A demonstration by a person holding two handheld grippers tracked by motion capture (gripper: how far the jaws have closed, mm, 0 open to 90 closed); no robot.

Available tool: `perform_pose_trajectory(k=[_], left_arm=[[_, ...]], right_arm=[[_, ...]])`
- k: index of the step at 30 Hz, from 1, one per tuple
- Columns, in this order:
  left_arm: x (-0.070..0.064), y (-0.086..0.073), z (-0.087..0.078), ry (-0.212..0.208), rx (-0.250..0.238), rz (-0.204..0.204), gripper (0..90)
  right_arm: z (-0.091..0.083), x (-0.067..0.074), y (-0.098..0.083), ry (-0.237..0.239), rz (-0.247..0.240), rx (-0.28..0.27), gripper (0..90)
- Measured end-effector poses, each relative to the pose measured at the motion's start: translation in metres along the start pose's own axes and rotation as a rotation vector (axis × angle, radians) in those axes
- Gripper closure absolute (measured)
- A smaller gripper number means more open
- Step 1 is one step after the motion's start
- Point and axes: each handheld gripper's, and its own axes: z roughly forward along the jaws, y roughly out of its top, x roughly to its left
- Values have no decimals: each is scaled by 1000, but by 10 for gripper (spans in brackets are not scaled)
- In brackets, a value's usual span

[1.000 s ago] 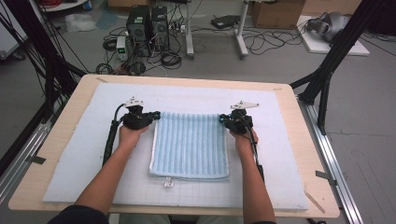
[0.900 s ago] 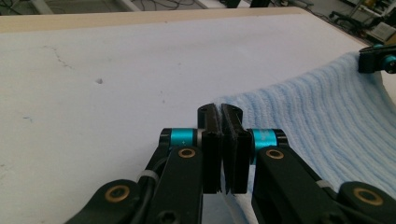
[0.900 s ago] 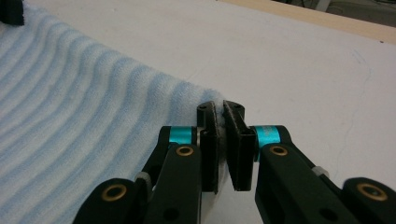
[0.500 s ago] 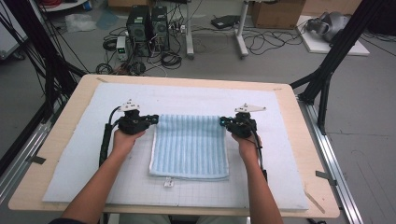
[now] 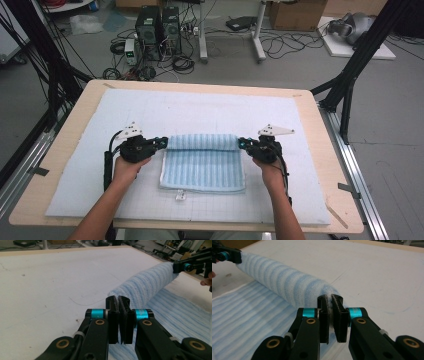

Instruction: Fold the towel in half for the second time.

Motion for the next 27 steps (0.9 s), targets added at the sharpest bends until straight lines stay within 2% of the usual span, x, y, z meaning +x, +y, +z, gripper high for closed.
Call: perform_pose_trajectory(k=[9,13,19,27], left_arm=[[-27,-18,-19,-25,17,51,863],[-38,-26,-28,-40,26,75,862],[-46,-33,-36,-43,37,82,860],[-54,-39,-44,-46,40,97,858]], right_arm=[[-23,23,-27,-3,-6,-20,848],[-30,32,-40,-2,7,-21,846],[-39,43,-50,1,2,-12,846],[-47,52,-55,11,-35,-2,845]])
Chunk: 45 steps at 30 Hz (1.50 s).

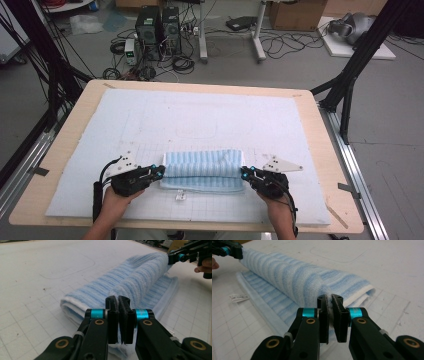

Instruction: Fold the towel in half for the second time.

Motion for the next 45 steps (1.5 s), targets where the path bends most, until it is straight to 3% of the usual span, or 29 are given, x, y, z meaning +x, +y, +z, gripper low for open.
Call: perform_pose_trajectory(k=[8,10,13,18,21,26,29,32,35,41,43,45], left_arm=[[-1,-4,-7,-21,23,-3,838],[0,-2,-7,-17,9,-26,718],[2,2,-8,7,-15,-40,604],[6,9,-6,20,-47,-55,585],[6,13,-3,18,-50,-58,584],[-3,13,14,-12,-7,-40,584],[-9,11,25,-18,50,-20,585],[-13,6,32,28,147,20,597],[-12,2,33,57,207,24,610],[-15,2,31,50,247,7,602],[-14,4,29,57,243,-2,589],[-9,7,27,82,206,-18,557]], right_arm=[[-6,8,-5,28,-42,48,828],[-7,8,-6,25,-38,53,794],[-11,7,-3,22,-31,29,740],[-21,6,6,29,-23,-47,689],[-18,6,9,21,-24,-55,680],[5,14,13,27,-45,-7,664],[21,20,13,49,-64,36,657],[33,28,9,65,-88,89,656],[42,34,5,63,-132,147,651],[41,36,3,62,-156,203,650],[38,34,2,70,-156,213,646],[35,32,4,88,-142,212,623]])
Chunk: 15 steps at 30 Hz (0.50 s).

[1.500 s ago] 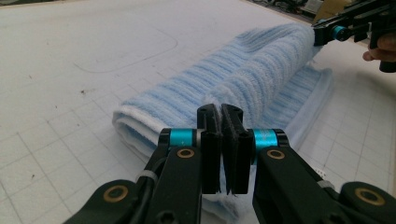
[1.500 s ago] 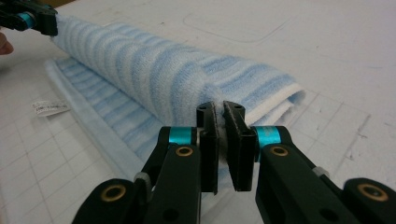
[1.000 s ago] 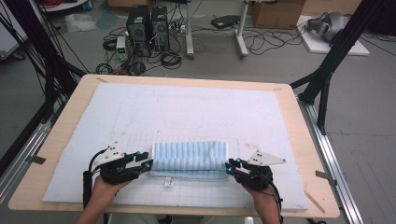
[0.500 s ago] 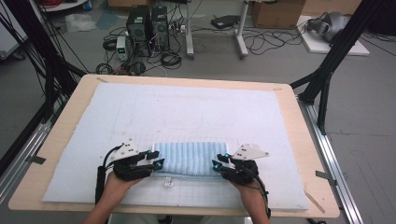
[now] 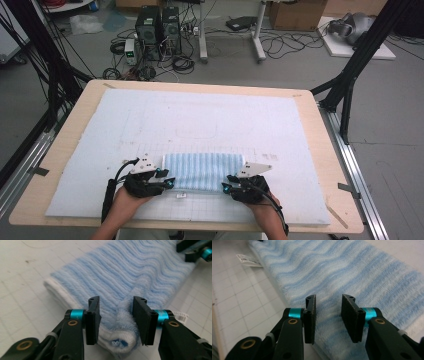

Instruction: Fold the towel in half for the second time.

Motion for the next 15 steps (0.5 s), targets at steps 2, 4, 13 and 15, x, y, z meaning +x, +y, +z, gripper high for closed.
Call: perform_pose_trajectory(k=[2,4,13,15], left_arm=[[8,5,-2,11,-47,-34,548],[17,11,0,10,-63,-51,550],[44,29,13,-15,-49,-106,646],[45,27,20,1,-20,-97,686]], right_arm=[[-4,-3,2,12,14,-42,615],[-9,-7,5,20,49,-104,610],[-1,-33,14,-43,106,-144,625],[4,-37,17,-58,104,-130,639]])
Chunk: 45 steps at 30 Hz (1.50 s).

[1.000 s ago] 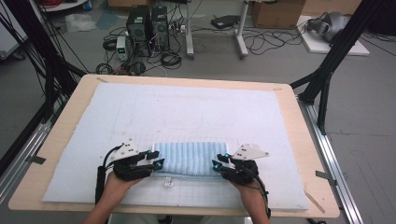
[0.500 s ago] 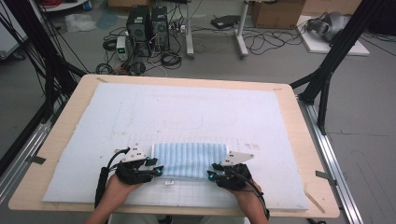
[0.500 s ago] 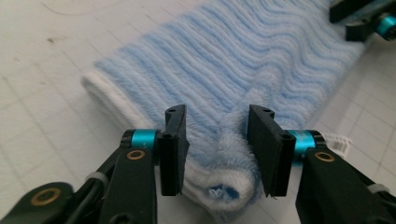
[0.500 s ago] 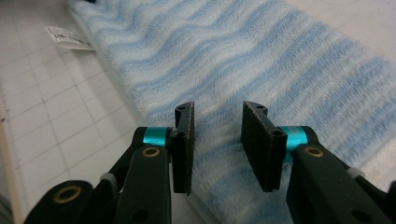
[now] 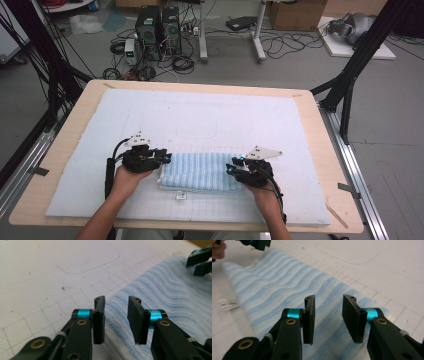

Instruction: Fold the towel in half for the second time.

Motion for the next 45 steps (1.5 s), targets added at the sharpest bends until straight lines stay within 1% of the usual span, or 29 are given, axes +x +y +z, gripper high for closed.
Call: perform_pose_trajectory(k=[1,2,3,5,7,8,9,11,12,14,18,19,20,21,22,24,25,26,27,29,31,32,33,35,36,39,41,43,45], left_arm=[[1,-1,3,3,13,5,723],[1,-1,6,14,28,12,758],[1,-2,8,26,39,17,785],[3,-2,13,58,47,33,819],[5,-1,17,88,41,40,834],[5,-1,19,106,41,51,844],[6,-1,20,119,41,54,847],[8,-1,22,137,42,53,848],[8,-2,22,140,41,50,848],[9,-2,25,152,33,43,848],[10,-2,27,164,33,47,853],[10,-2,27,164,25,37,853],[11,-2,26,162,26,39,852],[11,-2,25,167,18,31,839],[12,-1,22,159,4,20,795],[15,-2,15,133,-50,-6,717],[17,-2,11,122,-81,-31,661],[19,-2,7,104,-105,-65,610],[21,-2,3,87,-126,-87,563],[22,-2,-5,63,-153,-81,502],[20,-3,-12,41,-195,-33,422],[20,-3,-15,36,-211,-23,396],[20,-3,-17,37,-227,-22,360],[21,-4,-22,57,-245,-27,264],[22,-4,-24,63,-250,-27,240],[26,-5,-30,67,-269,-26,230],[27,-5,-32,70,-276,-28,230],[25,-5,-34,59,-277,-26,255],[22,-6,-34,26,-270,-21,288]], right_arm=[[2,-2,1,-7,-11,2,645],[4,-3,2,-8,-8,11,652],[6,-4,3,-16,-22,19,661],[9,-6,3,-33,-43,48,670],[12,-9,2,-40,-43,66,674],[13,-10,1,-45,-46,70,674],[14,-11,1,-47,-43,74,675],[16,-13,1,-64,-54,81,676],[16,-13,0,-74,-57,88,675],[16,-14,-1,-112,-72,96,650],[12,-14,-3,-120,-62,95,626],[9,-15,-4,-121,-51,85,622],[6,-16,-4,-118,-40,71,617],[1,-17,-5,-110,-21,53,613],[-4,-18,-6,-104,-9,34,609],[-14,-19,-5,-100,-3,0,592],[-19,-20,-5,-103,-9,-11,579],[-24,-21,-5,-103,-12,-23,562],[-29,-22,-5,-107,-16,-30,541],[-37,-24,-7,-133,-24,-41,496],[-45,-28,-9,-156,-18,-50,444],[-49,-30,-10,-167,-9,-58,415],[-53,-33,-11,-180,-1,-68,395],[-61,-37,-13,-199,17,-86,331],[-64,-39,-13,-209,24,-97,294],[-71,-46,-16,-226,48,-112,238],[-73,-48,-17,-222,57,-120,239],[-73,-47,-16,-218,49,-116,242],[-71,-46,-15,-218,39,-111,241]])
